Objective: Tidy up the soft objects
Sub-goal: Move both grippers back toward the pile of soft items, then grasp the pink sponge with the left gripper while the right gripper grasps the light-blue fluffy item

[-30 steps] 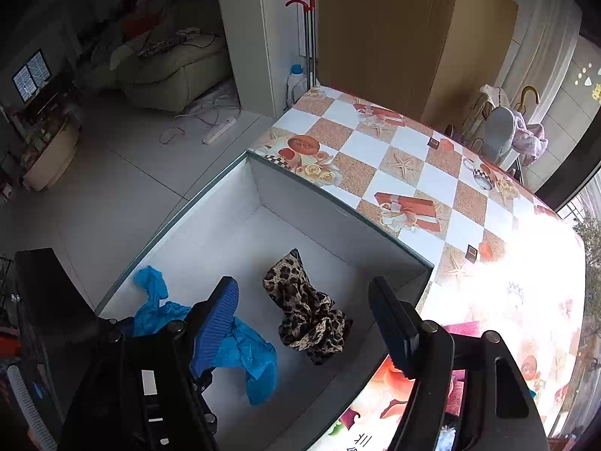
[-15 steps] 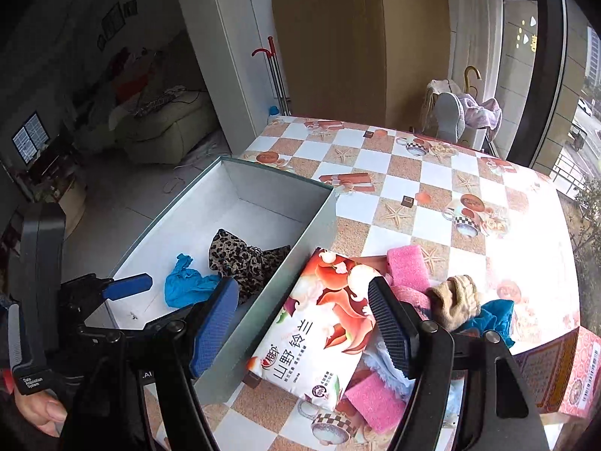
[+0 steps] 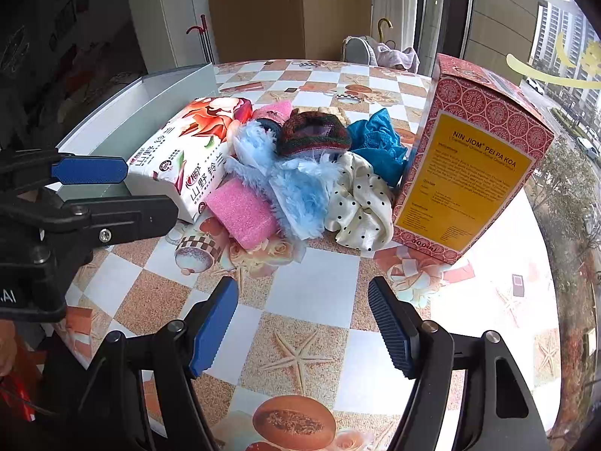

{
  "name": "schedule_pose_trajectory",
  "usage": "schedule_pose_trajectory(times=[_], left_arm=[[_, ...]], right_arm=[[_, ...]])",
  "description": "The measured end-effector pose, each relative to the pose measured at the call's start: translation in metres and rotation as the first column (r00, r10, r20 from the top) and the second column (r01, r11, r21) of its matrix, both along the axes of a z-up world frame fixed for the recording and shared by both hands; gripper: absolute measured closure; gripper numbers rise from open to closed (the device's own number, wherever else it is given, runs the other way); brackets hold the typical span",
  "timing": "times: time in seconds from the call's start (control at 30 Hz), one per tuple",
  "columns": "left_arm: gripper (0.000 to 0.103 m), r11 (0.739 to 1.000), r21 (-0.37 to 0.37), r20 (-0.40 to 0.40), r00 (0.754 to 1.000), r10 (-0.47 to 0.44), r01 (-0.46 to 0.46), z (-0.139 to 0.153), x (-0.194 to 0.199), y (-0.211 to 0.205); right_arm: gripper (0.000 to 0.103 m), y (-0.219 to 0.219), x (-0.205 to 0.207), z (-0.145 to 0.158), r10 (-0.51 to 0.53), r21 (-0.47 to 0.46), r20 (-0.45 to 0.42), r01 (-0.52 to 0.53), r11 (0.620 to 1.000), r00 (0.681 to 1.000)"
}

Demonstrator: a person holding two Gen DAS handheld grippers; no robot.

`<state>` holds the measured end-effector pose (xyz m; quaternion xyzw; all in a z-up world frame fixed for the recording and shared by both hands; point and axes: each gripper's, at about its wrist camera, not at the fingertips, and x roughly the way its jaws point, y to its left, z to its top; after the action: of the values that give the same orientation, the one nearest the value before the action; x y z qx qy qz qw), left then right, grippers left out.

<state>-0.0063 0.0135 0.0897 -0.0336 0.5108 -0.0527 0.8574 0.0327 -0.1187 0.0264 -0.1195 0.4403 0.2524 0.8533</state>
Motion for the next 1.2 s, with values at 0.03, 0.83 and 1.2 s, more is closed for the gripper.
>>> schedule_pose_trajectory(times=[0.03, 0.83, 1.2], left_arm=[[0.024, 1.000, -0.022, -0.013, 1.000, 0.006, -0.007, -0.005, 0.004, -0.003], [0.024, 0.821, -0.007, -0.128, 0.815, 0.566, -0.571, -0.074, 0.055, 0.015], [0.024, 0.835, 0.075, -0.110, 0.828, 0.550, -0.545, -0.078, 0.069, 0.004]], right_arm=[[0.030, -0.003, -0.001, -0.001, 0.010, 0.000, 0.006, -0.010, 1.000, 1.000], [0.030, -0.062, -0.023, -0.022, -0.037, 0.067, 0.017, 0.036, 0.997, 0.999], [0.030, -0.060, -0.028, -0.019, -0.029, 0.066, 0.020, 0.028, 0.997, 0.999]])
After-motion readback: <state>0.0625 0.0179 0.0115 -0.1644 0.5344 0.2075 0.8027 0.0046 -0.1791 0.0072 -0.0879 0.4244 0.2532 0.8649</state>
